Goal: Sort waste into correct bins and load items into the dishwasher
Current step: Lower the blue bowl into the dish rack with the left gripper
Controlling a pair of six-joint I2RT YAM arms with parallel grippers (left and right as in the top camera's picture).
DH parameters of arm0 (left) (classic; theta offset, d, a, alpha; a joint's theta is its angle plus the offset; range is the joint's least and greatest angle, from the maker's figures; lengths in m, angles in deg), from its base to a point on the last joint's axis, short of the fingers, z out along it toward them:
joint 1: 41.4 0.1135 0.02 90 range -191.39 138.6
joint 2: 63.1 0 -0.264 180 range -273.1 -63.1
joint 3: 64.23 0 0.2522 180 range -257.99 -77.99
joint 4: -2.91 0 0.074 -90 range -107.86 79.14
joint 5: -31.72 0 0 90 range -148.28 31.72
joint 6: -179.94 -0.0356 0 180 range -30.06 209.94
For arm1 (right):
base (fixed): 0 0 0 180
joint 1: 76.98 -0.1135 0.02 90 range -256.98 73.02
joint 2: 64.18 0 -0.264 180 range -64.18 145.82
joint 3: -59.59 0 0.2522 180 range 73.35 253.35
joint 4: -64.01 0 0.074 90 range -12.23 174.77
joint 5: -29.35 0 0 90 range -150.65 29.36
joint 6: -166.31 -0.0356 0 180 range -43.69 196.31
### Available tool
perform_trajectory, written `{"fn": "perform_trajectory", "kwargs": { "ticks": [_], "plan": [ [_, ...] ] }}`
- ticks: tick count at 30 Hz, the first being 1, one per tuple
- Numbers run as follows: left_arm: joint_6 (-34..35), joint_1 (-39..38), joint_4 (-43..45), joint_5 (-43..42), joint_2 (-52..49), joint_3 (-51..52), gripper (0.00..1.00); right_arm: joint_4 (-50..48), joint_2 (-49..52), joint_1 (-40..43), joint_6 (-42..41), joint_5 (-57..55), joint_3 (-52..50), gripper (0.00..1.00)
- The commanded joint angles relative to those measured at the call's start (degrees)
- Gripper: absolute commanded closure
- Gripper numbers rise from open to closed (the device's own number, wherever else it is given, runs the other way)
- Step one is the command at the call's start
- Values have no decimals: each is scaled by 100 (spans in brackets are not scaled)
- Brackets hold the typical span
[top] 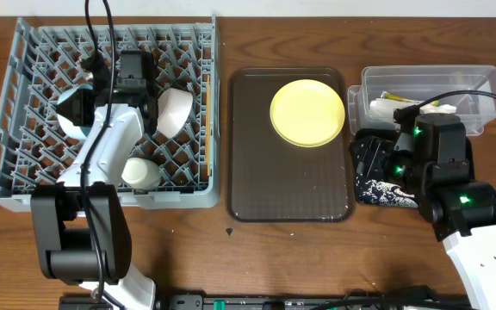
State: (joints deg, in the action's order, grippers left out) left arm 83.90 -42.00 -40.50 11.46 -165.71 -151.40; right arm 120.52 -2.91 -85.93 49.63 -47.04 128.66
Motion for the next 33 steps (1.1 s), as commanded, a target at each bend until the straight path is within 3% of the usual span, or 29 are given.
{"fn": "perform_trajectory", "kwargs": {
  "ticks": [1,20,25,33],
  "plan": [
    [74,-2,87,-105,-157,81,92,-9,2,37,59,-31,13,39],
    [87,-389,170,-601,-588,81,85,11,2,37,55,-28,13,39],
    [92,-358,195,59,-553,70,92,17,2,37,57,-26,13,39],
    [138,-203,269,483,-505,70,92,31,2,37,57,-4,13,38]
  ]
}}
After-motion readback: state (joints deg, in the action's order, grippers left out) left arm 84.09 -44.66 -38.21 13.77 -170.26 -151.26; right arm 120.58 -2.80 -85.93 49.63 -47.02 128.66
